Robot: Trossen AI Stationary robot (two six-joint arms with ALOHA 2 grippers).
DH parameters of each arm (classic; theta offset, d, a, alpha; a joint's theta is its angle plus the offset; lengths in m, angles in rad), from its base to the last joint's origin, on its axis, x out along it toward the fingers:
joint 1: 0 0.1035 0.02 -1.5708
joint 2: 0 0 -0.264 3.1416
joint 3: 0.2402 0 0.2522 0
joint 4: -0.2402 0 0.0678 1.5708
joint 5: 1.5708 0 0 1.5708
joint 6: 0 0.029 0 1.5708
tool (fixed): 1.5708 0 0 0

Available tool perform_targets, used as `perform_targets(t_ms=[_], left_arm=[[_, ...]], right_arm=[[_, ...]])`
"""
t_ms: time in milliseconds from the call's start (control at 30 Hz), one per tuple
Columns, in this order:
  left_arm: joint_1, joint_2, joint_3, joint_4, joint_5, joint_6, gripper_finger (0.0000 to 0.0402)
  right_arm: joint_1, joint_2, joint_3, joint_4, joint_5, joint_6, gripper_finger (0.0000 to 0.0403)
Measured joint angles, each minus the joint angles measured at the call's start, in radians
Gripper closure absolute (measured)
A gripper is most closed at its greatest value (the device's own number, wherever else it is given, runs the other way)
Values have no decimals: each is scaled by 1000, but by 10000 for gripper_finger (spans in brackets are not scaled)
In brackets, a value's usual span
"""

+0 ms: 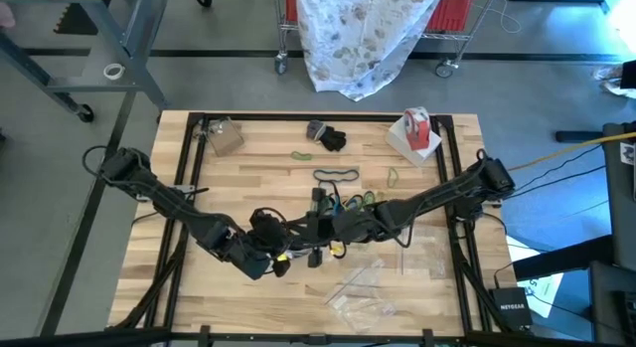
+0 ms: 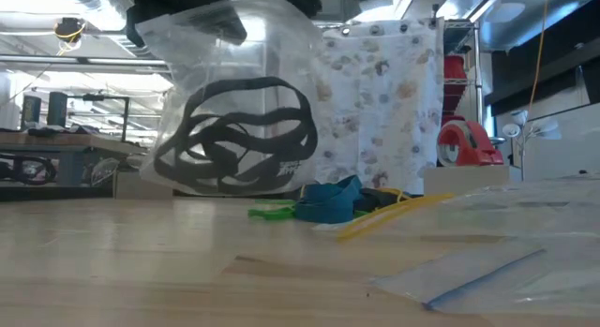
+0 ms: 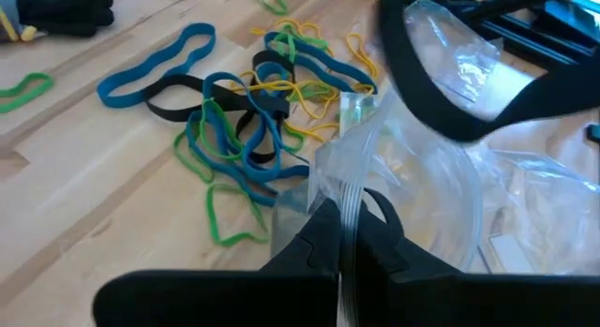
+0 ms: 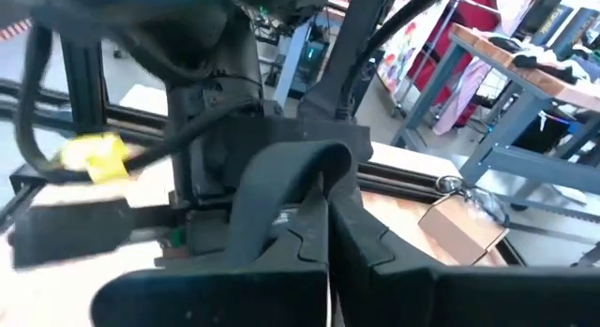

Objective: Sort rubber bands
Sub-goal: Put the black rubber band into the transparent zip bag

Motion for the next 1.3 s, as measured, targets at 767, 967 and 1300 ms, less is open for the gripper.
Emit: perform_targets(t_ms=[767,967,1300], left_arm=[[22,-2,-1,9,-11,-5,401],[23,-3,1,27,-22,-5,401],[24,-9,1,-10,-27,1,401]], right_arm=[[-8,25,0,41,30,8,403],[-8,28,-1,42,48,10,403],[14,40,0,12,43,28,403]])
